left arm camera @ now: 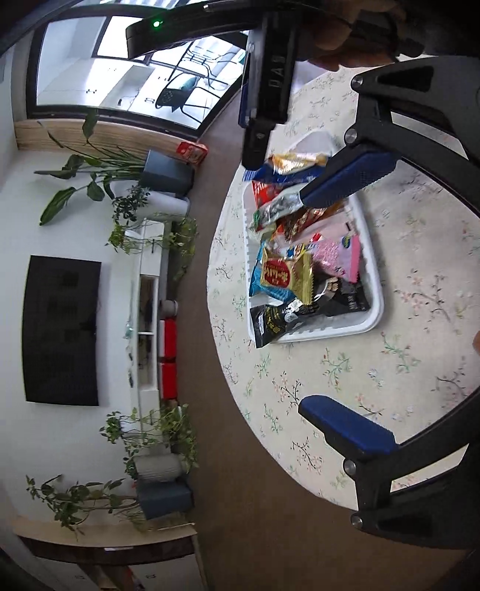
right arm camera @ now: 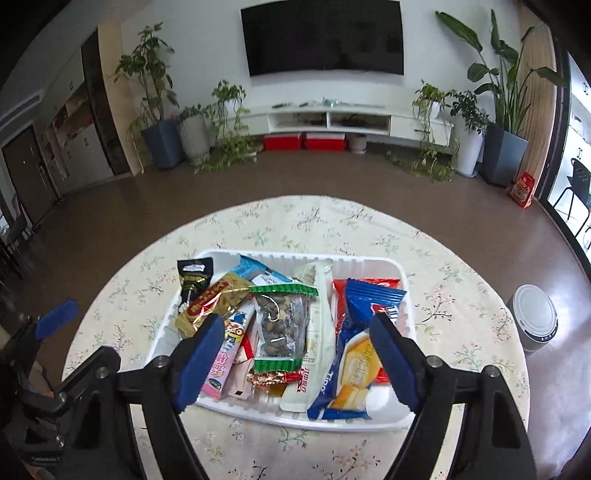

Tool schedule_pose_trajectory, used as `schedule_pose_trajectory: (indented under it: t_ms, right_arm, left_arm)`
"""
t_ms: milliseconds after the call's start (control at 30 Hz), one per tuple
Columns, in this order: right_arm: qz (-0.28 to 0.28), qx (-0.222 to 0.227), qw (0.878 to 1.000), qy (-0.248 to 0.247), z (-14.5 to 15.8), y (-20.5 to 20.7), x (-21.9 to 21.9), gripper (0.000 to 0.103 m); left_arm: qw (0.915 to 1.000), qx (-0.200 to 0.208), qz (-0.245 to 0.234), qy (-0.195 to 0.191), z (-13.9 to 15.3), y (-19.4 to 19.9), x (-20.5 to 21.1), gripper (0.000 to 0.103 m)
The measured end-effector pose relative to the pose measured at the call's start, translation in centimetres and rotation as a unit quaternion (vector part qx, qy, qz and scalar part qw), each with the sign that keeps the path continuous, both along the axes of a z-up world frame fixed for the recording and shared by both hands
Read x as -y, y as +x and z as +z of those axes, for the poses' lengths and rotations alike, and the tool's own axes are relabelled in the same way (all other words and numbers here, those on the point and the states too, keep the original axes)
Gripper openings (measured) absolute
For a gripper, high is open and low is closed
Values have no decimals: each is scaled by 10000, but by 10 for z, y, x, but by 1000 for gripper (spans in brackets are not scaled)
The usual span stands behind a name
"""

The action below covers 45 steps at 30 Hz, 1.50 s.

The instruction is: Organize snacks

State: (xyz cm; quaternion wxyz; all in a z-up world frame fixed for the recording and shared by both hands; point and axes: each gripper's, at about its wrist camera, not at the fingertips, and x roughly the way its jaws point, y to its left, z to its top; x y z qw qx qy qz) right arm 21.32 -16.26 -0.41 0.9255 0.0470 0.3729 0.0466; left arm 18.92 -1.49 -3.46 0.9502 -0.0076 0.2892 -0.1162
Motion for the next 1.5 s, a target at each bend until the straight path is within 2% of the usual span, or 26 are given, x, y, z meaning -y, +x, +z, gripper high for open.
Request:
schedule_pose_trajectory:
  t_ms: [100, 233, 300, 367, 433, 533, 733, 967, 1067, 1267, 1500]
  right_arm:
    - [-106, 321, 9988, 344, 11, -25, 9, 85]
    - [-212, 866, 9944, 559, 20, -66, 10, 97]
    - [-172, 1028, 9930, 557, 21, -81, 9, 98]
    - [-181, 1121, 9918, 588, 21, -95, 10, 99]
    - [-166, 1194, 9904, 679, 21, -108, 12, 99]
    - [-203, 1259, 9888, 772, 22, -122, 15, 99]
    - [-333, 1328, 9876, 763, 25, -142, 20, 99]
    - [-568, 1330, 9889, 355, 27, -161, 13, 100]
    - [-698, 1334, 9885, 132, 23, -169, 10, 100]
    - [-790, 1200, 9896, 26, 17, -185, 10, 100]
    - [-899, 823, 9925, -26, -3, -202, 5, 100]
  left_arm:
    - [9999, -28, 163, 27, 9, -31, 1, 103]
    - [9981, 361, 482, -135, 26, -75, 2, 103]
    - [9974, 512, 501, -95, 35, -92, 7, 103]
    - [9960, 774, 445, -36, 44, -109, 8, 103]
    - [9939, 923, 607, -13, 50, -125, 9, 103]
    - [9946, 832, 617, -80, 60, -140, 12, 103]
    - [9933, 1050, 482, 89, 75, -169, 22, 103]
    - [9951, 867, 422, 209, 75, -188, 33, 103]
    - [9962, 711, 486, 149, 69, -191, 32, 103]
    - [9976, 313, 596, 139, 55, -194, 25, 103]
    - [9949, -193, 883, 438, 37, -197, 29, 103]
